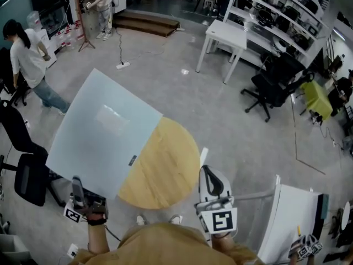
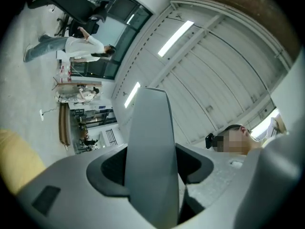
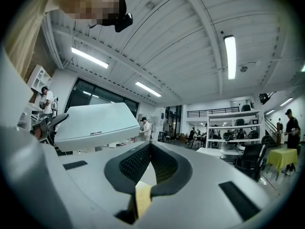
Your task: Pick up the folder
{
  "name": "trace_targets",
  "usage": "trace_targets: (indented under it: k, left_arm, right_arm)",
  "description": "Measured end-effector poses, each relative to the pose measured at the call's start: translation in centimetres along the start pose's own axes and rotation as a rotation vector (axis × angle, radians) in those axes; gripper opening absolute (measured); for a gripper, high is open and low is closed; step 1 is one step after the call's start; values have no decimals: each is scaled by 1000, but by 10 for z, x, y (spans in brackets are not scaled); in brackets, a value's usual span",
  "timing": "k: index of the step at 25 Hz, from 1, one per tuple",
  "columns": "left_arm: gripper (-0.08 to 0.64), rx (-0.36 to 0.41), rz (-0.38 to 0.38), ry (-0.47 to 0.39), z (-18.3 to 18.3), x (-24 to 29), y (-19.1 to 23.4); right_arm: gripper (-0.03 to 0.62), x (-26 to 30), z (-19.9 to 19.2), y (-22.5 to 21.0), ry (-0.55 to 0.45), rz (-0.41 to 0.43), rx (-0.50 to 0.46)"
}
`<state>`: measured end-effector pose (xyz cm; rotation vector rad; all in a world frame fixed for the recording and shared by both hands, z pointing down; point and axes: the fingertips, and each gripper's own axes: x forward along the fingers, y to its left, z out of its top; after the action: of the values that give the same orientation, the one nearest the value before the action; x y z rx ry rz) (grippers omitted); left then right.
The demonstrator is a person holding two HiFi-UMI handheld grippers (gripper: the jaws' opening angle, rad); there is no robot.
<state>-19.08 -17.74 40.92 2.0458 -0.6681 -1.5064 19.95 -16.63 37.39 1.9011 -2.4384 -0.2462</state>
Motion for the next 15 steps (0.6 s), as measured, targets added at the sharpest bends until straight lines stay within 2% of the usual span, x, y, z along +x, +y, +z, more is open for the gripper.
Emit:
trace_targets:
  k: [5,10,15]
  left_arm:
    - [281,56,-24,-30,19,0,-25]
    - [281,61,-40,-59,27,-7,-44]
    - [282,54,-40,-77,31,-10,-46]
  right_arm:
    - [0,3,10,4,-29,20,14]
    - [0,6,15,15,-37,49,18]
    - [0,14,14,23,-13,62,-27]
